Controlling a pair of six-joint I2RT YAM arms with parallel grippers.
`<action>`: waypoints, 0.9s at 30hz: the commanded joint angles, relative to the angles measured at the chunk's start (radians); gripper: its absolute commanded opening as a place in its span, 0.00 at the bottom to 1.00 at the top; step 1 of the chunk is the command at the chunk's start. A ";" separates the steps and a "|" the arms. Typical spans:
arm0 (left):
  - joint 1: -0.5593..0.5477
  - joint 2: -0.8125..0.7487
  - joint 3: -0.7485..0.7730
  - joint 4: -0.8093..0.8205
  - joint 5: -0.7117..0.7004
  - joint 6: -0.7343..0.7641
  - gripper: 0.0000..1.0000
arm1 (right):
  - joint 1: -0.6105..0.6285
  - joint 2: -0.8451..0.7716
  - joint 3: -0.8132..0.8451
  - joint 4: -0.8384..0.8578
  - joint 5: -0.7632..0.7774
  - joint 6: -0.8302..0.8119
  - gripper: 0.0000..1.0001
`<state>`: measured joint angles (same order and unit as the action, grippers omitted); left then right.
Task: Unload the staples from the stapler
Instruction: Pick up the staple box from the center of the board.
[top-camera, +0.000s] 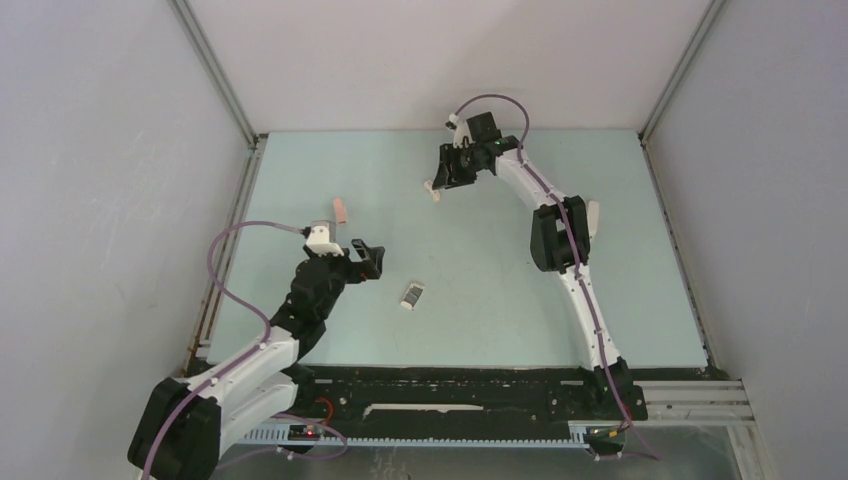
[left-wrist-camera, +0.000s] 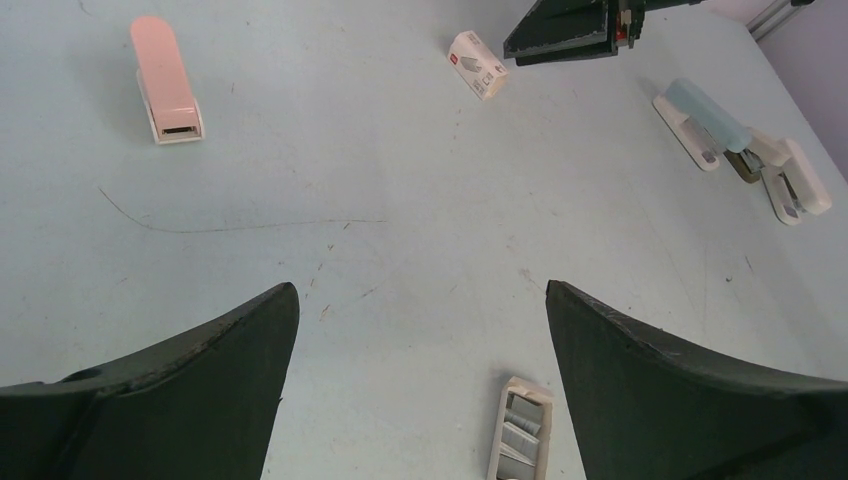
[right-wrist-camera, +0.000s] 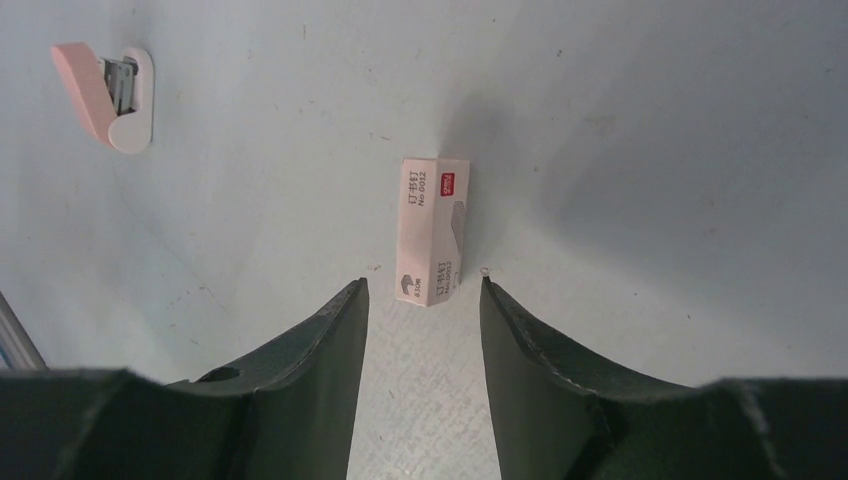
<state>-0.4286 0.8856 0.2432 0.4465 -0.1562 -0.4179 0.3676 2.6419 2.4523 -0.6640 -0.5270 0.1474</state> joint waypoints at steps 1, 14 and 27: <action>0.007 0.005 -0.007 0.029 -0.017 0.002 0.99 | -0.008 0.019 0.076 0.001 -0.051 0.015 0.53; 0.007 0.022 0.017 0.027 -0.002 -0.009 0.99 | -0.033 0.036 0.095 -0.025 -0.129 -0.041 0.50; 0.044 0.411 0.364 0.089 0.280 -0.264 0.92 | -0.071 0.008 0.082 -0.002 -0.280 -0.014 0.52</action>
<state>-0.4210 1.2320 0.4637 0.4637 0.0055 -0.5774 0.3157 2.6740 2.5015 -0.6781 -0.7216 0.1303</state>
